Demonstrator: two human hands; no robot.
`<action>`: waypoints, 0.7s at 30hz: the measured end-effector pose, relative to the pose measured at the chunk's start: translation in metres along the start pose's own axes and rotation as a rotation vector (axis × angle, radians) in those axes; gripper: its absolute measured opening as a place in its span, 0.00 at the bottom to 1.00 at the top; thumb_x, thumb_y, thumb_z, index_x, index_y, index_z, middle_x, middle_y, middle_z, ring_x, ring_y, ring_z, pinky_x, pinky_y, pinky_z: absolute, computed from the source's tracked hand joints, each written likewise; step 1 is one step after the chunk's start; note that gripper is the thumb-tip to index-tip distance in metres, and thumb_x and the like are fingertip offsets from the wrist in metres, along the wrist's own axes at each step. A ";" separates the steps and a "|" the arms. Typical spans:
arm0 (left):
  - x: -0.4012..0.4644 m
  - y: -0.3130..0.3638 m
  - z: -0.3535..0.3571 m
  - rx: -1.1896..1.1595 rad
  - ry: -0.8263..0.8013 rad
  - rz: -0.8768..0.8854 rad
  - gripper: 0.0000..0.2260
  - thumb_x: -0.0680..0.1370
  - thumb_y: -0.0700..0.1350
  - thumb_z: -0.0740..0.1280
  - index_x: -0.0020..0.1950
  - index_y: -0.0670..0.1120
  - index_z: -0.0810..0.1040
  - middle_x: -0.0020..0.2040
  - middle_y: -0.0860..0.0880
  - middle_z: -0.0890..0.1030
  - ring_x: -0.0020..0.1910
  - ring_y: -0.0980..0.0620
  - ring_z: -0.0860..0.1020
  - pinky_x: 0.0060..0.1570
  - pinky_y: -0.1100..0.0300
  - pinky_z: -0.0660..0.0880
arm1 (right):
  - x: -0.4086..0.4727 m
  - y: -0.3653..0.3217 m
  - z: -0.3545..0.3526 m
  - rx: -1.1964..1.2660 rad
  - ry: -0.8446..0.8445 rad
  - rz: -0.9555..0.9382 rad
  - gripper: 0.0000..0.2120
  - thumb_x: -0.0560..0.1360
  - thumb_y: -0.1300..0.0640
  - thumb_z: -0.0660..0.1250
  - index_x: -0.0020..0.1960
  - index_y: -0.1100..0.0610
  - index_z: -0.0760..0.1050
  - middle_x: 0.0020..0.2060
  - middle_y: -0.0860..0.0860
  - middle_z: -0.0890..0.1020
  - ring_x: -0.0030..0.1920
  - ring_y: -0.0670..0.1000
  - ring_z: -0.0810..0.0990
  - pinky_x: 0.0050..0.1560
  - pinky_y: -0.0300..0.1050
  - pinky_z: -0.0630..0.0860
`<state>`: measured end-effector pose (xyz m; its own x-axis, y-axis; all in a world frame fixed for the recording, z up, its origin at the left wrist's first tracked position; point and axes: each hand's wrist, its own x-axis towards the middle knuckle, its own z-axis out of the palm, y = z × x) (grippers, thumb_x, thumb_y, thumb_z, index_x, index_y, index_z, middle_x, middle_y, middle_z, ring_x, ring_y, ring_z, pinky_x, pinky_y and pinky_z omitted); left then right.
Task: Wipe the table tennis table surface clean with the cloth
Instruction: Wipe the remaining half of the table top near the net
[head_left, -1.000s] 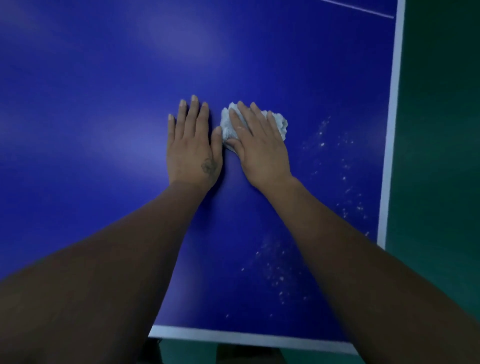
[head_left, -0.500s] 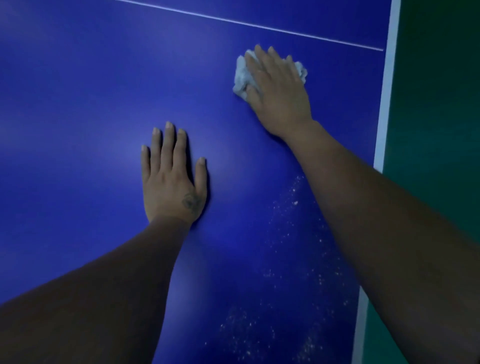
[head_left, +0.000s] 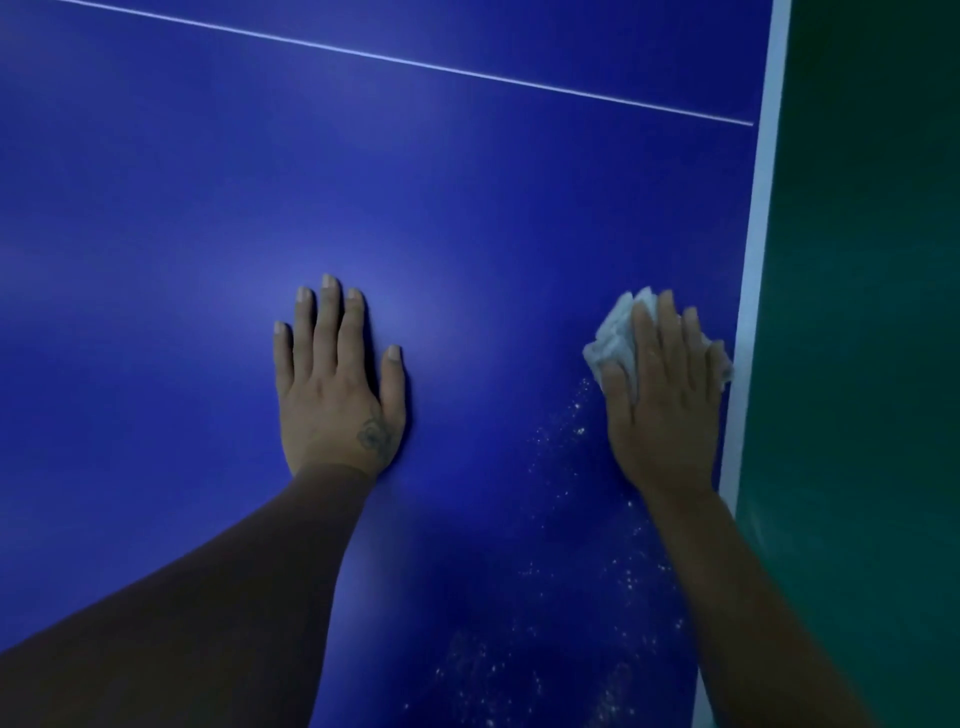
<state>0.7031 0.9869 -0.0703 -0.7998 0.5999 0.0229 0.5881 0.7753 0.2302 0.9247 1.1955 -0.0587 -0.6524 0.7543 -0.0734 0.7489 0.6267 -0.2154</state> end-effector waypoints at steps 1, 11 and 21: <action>0.000 0.000 0.000 0.000 -0.002 -0.004 0.29 0.87 0.56 0.55 0.85 0.43 0.60 0.87 0.46 0.56 0.87 0.45 0.50 0.84 0.41 0.47 | -0.001 0.003 0.001 0.015 -0.013 -0.012 0.30 0.89 0.41 0.50 0.87 0.53 0.55 0.86 0.52 0.56 0.86 0.57 0.51 0.85 0.62 0.46; -0.002 -0.001 -0.002 -0.012 -0.019 0.005 0.30 0.87 0.58 0.53 0.86 0.45 0.58 0.87 0.47 0.54 0.87 0.46 0.48 0.84 0.43 0.45 | 0.013 0.009 0.000 0.012 0.039 0.016 0.29 0.90 0.40 0.45 0.87 0.51 0.54 0.86 0.53 0.55 0.86 0.58 0.51 0.85 0.64 0.48; -0.083 -0.003 -0.007 0.071 -0.085 0.062 0.31 0.87 0.58 0.52 0.87 0.46 0.53 0.88 0.47 0.51 0.87 0.45 0.46 0.84 0.41 0.48 | 0.054 -0.003 -0.008 0.010 -0.057 0.018 0.32 0.88 0.38 0.43 0.88 0.51 0.48 0.87 0.53 0.50 0.86 0.59 0.46 0.85 0.64 0.43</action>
<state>0.7669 0.9331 -0.0662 -0.7500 0.6597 -0.0481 0.6460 0.7462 0.1609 0.8880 1.2359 -0.0540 -0.6449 0.7528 -0.1322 0.7593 0.6114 -0.2228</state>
